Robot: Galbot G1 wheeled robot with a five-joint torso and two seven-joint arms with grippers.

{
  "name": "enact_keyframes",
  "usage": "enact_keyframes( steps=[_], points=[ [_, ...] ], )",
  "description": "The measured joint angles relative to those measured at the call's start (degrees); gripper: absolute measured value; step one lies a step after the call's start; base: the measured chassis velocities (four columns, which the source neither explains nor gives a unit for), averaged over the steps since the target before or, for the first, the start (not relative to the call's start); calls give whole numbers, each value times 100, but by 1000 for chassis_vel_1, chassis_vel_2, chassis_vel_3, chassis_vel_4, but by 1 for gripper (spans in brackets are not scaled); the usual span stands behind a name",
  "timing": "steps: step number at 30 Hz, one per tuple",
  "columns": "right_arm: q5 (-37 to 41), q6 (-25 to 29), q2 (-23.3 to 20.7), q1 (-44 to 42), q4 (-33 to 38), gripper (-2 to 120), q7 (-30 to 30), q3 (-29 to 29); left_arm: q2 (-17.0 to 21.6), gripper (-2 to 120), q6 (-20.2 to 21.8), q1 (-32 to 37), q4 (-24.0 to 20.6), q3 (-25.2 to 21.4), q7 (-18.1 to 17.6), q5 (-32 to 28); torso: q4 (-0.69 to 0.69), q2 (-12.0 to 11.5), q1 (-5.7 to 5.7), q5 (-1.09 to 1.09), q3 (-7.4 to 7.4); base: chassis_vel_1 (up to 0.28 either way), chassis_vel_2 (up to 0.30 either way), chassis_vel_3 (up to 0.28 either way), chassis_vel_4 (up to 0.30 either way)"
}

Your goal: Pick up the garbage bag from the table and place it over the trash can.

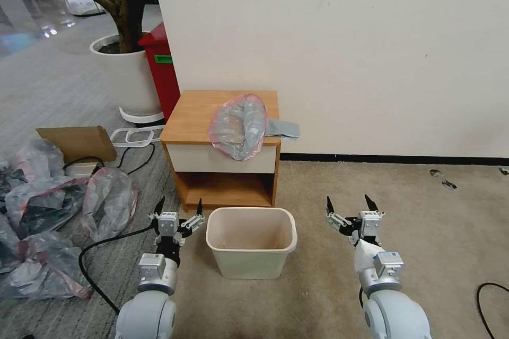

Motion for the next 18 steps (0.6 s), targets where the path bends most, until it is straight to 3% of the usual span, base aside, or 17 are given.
enact_keyframes(
  steps=[6, 8, 10, 18],
  points=[
    [65, -1, 19, -88, 183, 100, 0, -7, 93, 100, -32, 172, -113, -91, -48, -44, -2, 0, 0, -2, 0, 0, 0, 0, 0],
    [296, 1, 98, -406, 836, 100, -4, -63, 415, 99, -183, 766, -477, -435, -279, -212, -1, 0, 0, -3, 0, 0, 0, 0, 0],
    [411, -39, 120, -538, 1044, 100, -39, -93, 623, 99, -290, 1154, -716, -665, -430, -326, 4, 0, 0, 3, -1, 0, 0, 0, 0],
    [658, -236, 128, -594, 1047, 100, -180, -319, 653, 100, -405, 1298, -635, -598, -284, -573, -1, 0, 0, -1, -1, 0, 0, 0, 0]
  ],
)
